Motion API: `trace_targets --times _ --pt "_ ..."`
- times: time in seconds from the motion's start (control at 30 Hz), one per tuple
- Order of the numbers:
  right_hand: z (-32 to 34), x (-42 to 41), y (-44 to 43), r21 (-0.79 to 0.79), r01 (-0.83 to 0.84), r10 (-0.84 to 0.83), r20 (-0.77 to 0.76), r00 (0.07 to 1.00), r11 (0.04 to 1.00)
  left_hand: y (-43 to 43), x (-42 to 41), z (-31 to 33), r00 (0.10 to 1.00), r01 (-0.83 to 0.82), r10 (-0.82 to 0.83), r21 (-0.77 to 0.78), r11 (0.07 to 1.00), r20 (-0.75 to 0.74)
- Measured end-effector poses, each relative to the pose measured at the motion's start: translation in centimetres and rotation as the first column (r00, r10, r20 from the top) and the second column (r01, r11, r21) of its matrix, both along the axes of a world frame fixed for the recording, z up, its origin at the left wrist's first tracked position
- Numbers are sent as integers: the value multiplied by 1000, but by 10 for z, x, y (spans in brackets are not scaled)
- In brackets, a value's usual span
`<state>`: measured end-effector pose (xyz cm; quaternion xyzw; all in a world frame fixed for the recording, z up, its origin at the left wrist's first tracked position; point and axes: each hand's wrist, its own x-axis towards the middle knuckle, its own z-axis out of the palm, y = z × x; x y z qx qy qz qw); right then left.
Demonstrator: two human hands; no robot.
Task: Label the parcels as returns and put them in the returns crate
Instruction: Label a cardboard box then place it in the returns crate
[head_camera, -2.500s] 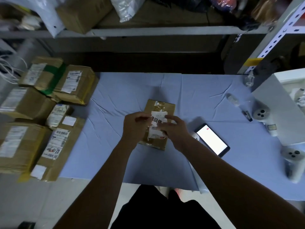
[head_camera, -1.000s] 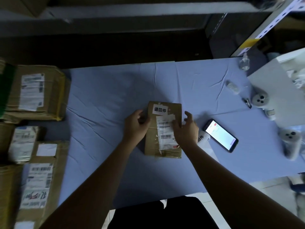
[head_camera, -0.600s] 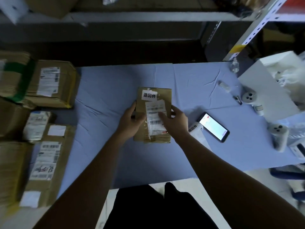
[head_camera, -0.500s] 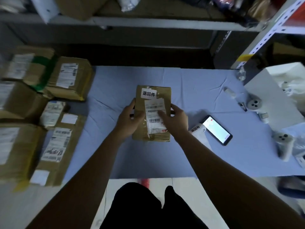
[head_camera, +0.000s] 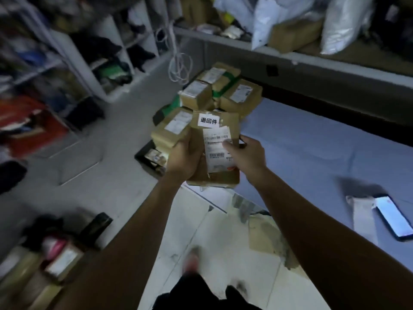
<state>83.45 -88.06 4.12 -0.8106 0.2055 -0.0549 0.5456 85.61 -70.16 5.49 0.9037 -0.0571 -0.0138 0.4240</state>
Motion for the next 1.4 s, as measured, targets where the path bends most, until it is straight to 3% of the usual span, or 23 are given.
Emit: trace_targets --times 0.23,0.5,0.63,0.8,1.0,1.1,1.27,1.4 --pt "-4 41 195 -71 -217 217 -5 976 974 189 8 -3 975 -217 219 53 975 -39" --pt "-40 105 405 -47 -255 251 -78 965 966 393 68 -22 956 -252 263 95 963 -131" --pt "-66 137 465 23 -270 271 -97 958 963 457 109 -48 917 -273 267 20 962 -298" --pt "-100 217 495 38 -231 233 -215 948 972 490 195 -81 867 -256 244 32 966 -435" --pt "-155 344 524 105 -210 232 -275 933 972 517 314 -135 869 -256 239 22 967 -434" --pt "-183 395 528 104 -169 194 -325 926 980 524 375 -164 853 -180 182 52 982 -489" --pt "-245 466 511 175 -44 115 -425 898 984 510 472 -223 804 -29 8 -25 999 -595" --pt "-305 512 486 172 91 -4 -450 893 981 484 546 -295 796 143 -139 -41 989 -589"
